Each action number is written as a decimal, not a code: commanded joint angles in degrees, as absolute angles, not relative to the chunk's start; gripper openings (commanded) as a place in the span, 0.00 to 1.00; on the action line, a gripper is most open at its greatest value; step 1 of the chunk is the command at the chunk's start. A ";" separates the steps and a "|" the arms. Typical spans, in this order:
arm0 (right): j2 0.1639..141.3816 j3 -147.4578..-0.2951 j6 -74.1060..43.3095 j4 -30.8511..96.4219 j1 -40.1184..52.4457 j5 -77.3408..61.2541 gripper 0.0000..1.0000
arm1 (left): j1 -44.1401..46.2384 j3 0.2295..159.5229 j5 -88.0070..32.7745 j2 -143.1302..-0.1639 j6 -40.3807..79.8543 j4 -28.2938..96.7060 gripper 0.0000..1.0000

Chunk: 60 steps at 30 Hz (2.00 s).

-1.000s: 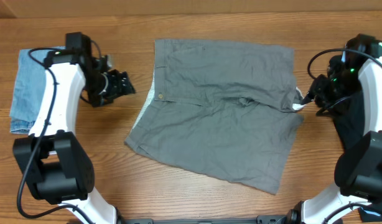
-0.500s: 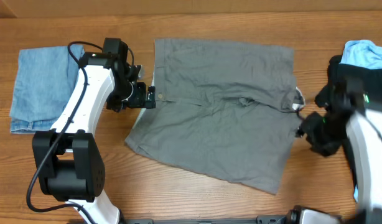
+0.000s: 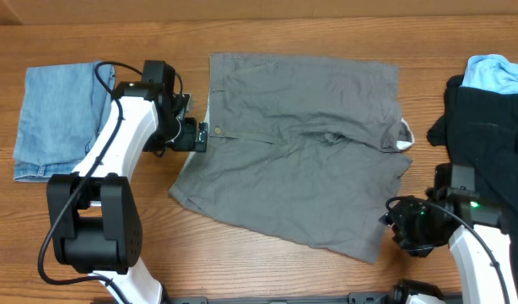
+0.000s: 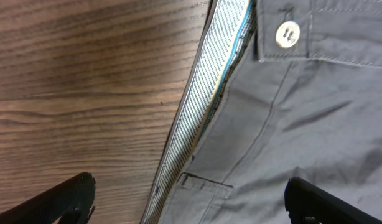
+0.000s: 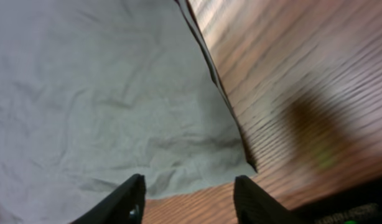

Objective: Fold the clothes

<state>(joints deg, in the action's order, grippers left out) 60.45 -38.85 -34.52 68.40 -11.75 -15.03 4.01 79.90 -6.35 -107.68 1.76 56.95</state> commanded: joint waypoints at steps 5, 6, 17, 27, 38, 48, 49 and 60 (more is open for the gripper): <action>62.41 -30.59 -40.75 62.48 -11.25 -13.58 0.52 | 3.77 78.48 -5.54 -107.53 3.31 55.11 1.00; 62.85 -29.65 -40.73 61.56 -11.25 -13.56 0.52 | 3.77 78.48 -5.54 -107.53 3.38 54.81 1.00; 70.57 -25.45 -40.07 56.23 -11.25 -15.59 0.51 | 3.77 78.48 -5.56 -107.53 3.42 54.13 1.00; 73.06 -25.45 -35.64 56.36 -11.25 -18.33 0.31 | 3.77 78.48 -6.00 -107.53 3.92 54.22 1.00; 73.03 -27.62 -34.13 54.92 -11.25 -18.09 0.04 | 3.77 78.48 -5.74 -107.53 7.38 56.71 1.00; 72.97 -28.27 -31.62 57.25 -11.25 -18.11 0.04 | 2.07 79.35 -5.78 -107.53 9.06 62.96 1.00; 72.93 -28.49 -31.62 57.23 -11.25 -18.11 0.04 | 1.58 79.46 -5.78 -107.53 9.04 63.20 1.00; 72.88 -31.00 -31.66 56.27 -11.25 -15.64 0.04 | -2.24 79.55 -6.04 -107.53 9.47 66.57 1.00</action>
